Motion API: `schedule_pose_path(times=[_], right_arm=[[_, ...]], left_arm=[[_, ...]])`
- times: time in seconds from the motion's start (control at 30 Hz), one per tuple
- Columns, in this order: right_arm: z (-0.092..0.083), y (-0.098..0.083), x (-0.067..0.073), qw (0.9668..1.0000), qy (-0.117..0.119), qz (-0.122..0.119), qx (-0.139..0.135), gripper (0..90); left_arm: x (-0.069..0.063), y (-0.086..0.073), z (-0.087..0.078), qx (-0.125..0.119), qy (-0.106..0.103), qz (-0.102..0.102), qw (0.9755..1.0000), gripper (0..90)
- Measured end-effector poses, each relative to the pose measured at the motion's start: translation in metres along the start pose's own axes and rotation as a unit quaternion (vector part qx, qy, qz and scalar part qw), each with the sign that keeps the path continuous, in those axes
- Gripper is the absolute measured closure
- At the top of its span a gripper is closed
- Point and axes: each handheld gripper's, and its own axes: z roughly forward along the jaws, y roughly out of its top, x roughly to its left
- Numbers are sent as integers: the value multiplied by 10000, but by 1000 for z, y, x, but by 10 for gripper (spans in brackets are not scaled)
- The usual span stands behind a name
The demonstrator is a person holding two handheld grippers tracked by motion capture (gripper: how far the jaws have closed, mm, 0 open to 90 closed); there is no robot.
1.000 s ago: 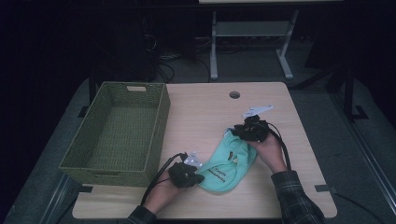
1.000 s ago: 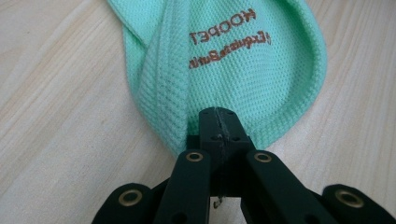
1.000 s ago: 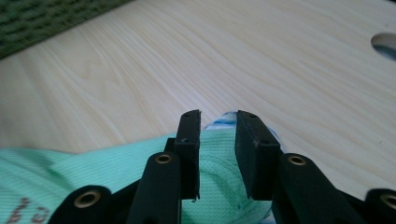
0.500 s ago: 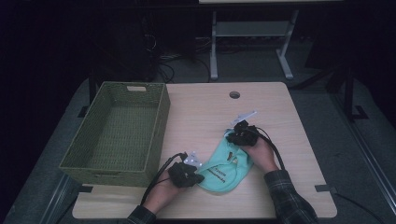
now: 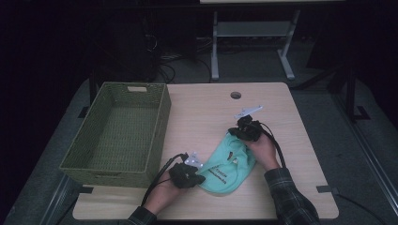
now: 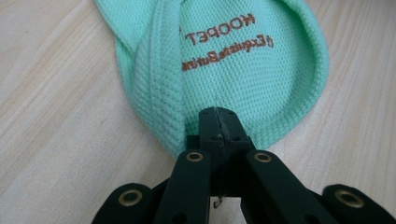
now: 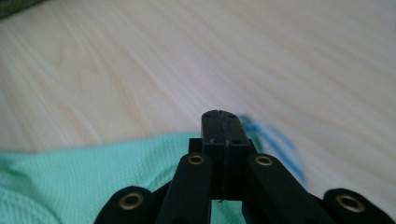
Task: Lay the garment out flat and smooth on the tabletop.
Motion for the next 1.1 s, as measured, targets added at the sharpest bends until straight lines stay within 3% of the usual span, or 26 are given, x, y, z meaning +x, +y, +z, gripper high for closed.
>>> schedule_pose_path(times=[0.13,0.2,0.33,0.43,0.53,0.63,0.73,0.87,1.1], right_arm=[[-2,11,-3,9999,-22,40,-109,900],[2,13,-4,10000,72,49,1,900],[9,7,2,9996,142,-95,206,760],[15,0,3,9990,227,-58,376,719],[20,-6,5,9982,236,-11,557,686],[25,-10,7,9976,237,-4,649,741],[26,-12,8,9977,223,-125,630,900],[23,-9,9,9981,99,-103,593,900],[13,5,0,9995,-240,34,182,900]], left_arm=[[1,0,0,28,-1,43,10000,896],[1,0,0,31,4,45,10000,896],[1,0,0,-11,-31,-3,10000,896],[2,0,-1,49,-29,60,10000,896],[0,0,0,-10,-20,-24,10000,896],[2,0,-1,55,-30,64,10000,896],[1,0,-1,31,-24,30,10000,896],[1,0,-1,58,-25,46,10000,896],[0,0,0,-10,-27,6,10000,896]])
